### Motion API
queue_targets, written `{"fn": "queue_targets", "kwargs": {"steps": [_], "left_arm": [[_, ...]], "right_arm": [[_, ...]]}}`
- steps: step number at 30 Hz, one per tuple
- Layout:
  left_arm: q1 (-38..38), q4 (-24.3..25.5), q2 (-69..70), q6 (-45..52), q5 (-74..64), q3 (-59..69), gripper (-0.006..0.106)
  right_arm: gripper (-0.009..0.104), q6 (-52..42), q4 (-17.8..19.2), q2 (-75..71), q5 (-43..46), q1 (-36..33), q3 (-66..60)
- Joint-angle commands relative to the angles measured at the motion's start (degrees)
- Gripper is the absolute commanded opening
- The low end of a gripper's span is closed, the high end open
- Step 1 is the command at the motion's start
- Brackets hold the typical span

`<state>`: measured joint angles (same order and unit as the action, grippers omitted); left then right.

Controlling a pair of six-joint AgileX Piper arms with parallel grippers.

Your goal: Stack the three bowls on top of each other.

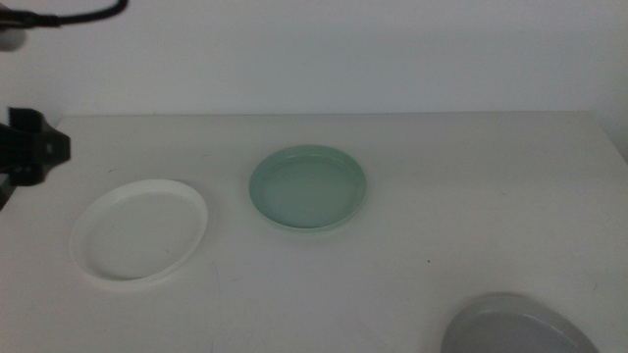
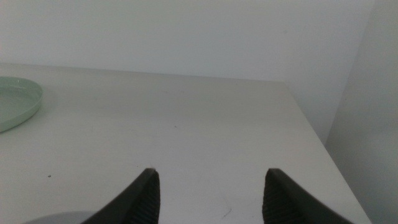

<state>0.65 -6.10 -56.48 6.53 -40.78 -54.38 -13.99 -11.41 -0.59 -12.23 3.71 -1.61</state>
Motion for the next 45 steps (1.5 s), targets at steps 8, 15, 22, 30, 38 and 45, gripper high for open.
{"fn": "queue_targets", "kwargs": {"steps": [8, 15, 22, 30, 38, 45], "left_arm": [[0.0, -2.9, -8.0, -1.0, 2.8, -2.1, 0.105], [-4.7, -4.0, -18.0, -1.5, -2.9, -8.3, 0.105], [-13.6, -9.7, -32.0, 11.7, -8.7, -17.4, 0.105], [-17.8, -19.4, -47.0, 26.4, -4.2, -22.0, 0.105], [-17.7, -23.1, -57.4, 29.8, -1.2, -24.4, 0.105], [-17.7, -24.0, -60.7, 29.8, -2.7, -24.4, 0.059]], "right_arm": [[0.043, -0.7, 0.2, -1.6, 4.3, 0.2, 0.3], [0.043, -0.7, 0.2, -1.6, 4.3, 0.2, 0.3], [0.043, -0.7, 0.2, -1.6, 4.3, 0.2, 0.3], [0.043, -0.7, 0.2, -1.6, 4.3, 0.2, 0.3], [0.043, -0.7, 0.2, -1.6, 4.3, 0.2, 0.3], [0.043, -0.7, 0.2, -1.5, 4.3, 0.2, 0.3]]}}
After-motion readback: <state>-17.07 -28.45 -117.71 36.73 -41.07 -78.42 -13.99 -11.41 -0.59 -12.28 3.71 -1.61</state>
